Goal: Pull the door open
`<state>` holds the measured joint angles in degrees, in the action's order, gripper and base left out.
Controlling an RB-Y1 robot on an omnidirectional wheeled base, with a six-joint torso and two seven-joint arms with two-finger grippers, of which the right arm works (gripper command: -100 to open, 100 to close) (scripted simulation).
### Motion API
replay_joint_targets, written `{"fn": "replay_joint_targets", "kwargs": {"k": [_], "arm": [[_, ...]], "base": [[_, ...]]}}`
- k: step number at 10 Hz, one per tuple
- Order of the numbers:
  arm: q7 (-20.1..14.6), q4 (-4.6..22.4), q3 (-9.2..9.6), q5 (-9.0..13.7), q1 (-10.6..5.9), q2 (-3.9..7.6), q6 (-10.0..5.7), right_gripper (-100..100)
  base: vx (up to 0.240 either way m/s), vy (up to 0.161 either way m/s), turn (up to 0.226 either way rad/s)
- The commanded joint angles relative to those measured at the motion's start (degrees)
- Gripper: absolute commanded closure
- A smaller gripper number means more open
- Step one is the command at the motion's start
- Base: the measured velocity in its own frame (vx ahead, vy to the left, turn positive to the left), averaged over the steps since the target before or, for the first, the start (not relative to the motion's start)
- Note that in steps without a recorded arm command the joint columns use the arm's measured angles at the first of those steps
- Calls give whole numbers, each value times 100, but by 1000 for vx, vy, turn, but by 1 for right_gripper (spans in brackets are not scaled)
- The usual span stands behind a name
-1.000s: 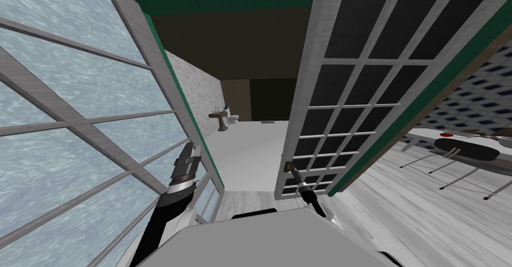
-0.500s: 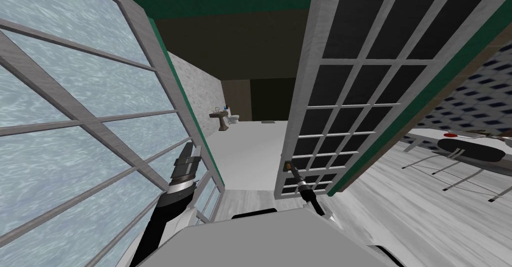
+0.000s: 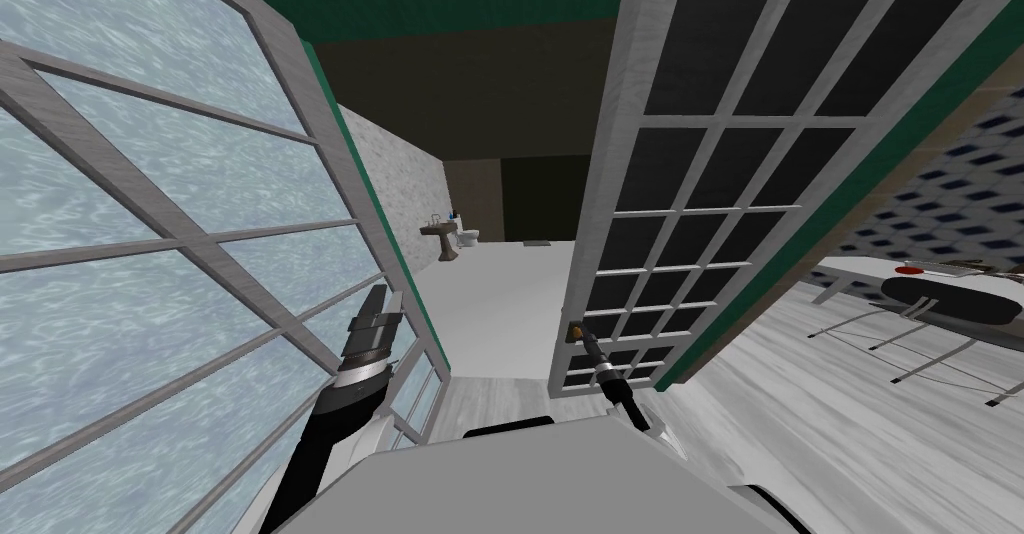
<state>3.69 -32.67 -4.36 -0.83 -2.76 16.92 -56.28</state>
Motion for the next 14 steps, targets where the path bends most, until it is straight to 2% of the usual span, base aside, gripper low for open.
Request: {"fn": "replay_joint_targets", "kwargs": {"k": [1, 4, 8, 10, 11, 14], "arm": [[-185, -119, 131, -15, 49, -129, 62, 100], [-185, -119, 131, -15, 49, -129, 62, 100], [-858, -80, 306, 205, 4, -95, 66, 100], [-898, -80, 306, 205, 4, -95, 66, 100], [-1137, -67, 366, 279, -11, -83, 68, 100], [-1556, -41, 484, 428, -42, -60, 71, 100]], "base": [[-25, -12, 16], [-1, -4, -9], [-25, -13, 30], [-17, -1, 3], [-8, -13, 40], [-30, -17, 12]]}}
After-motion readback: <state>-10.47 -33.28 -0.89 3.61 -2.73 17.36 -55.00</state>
